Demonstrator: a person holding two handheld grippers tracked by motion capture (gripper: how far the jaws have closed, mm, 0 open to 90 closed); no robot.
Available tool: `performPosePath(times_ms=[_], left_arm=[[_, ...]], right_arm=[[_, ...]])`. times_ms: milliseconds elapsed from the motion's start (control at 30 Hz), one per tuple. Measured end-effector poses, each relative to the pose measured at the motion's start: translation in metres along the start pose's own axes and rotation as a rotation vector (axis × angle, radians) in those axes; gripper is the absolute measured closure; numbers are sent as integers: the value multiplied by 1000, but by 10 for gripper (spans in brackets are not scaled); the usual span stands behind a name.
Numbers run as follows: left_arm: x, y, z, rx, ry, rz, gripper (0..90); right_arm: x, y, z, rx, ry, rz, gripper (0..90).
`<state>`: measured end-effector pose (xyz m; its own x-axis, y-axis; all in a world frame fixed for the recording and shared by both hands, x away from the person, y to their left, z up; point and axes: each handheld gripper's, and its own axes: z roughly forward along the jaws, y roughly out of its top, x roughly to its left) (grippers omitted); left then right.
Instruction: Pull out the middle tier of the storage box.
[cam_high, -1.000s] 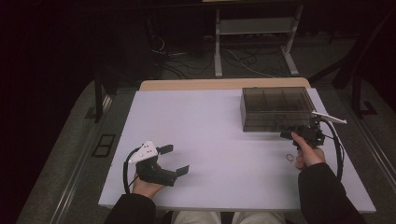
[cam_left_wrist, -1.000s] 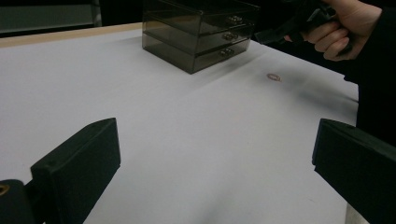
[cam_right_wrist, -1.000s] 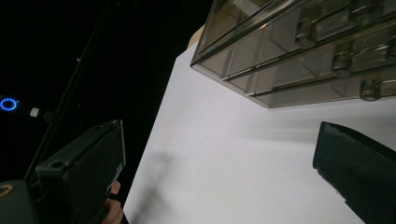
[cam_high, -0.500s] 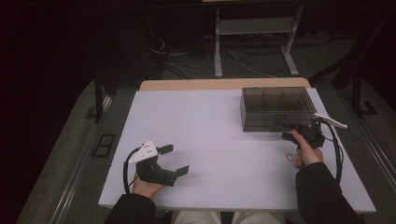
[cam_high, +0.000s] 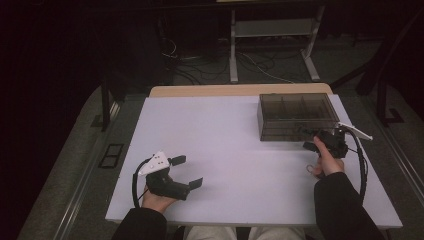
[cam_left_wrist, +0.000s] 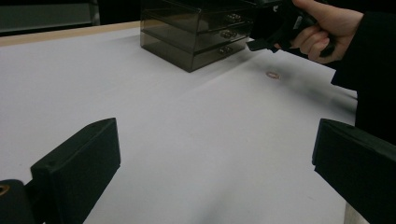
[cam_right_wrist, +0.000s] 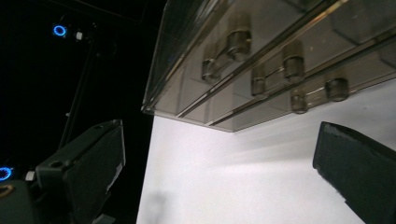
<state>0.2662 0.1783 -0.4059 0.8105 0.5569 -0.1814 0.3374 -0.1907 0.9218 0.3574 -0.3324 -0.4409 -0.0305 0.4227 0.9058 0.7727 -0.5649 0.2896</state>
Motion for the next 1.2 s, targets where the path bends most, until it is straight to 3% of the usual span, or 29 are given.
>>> performPosePath(times_ms=[267, 333, 600, 1200], left_arm=[[0, 0, 1, 6, -1, 5, 1], [0, 0, 2, 7, -2, 6, 2], [0, 0, 1, 7, 0, 1, 2], [0, 0, 1, 6, 0, 4, 2]], right_arm=[[-6, 1, 1, -15, -14, 21, 21], [-10, 0, 0, -25, -10, 26, 101], [-22, 2, -2, -44, -40, 57, 189], [-25, 3, 4, -112, -44, 105, 506]])
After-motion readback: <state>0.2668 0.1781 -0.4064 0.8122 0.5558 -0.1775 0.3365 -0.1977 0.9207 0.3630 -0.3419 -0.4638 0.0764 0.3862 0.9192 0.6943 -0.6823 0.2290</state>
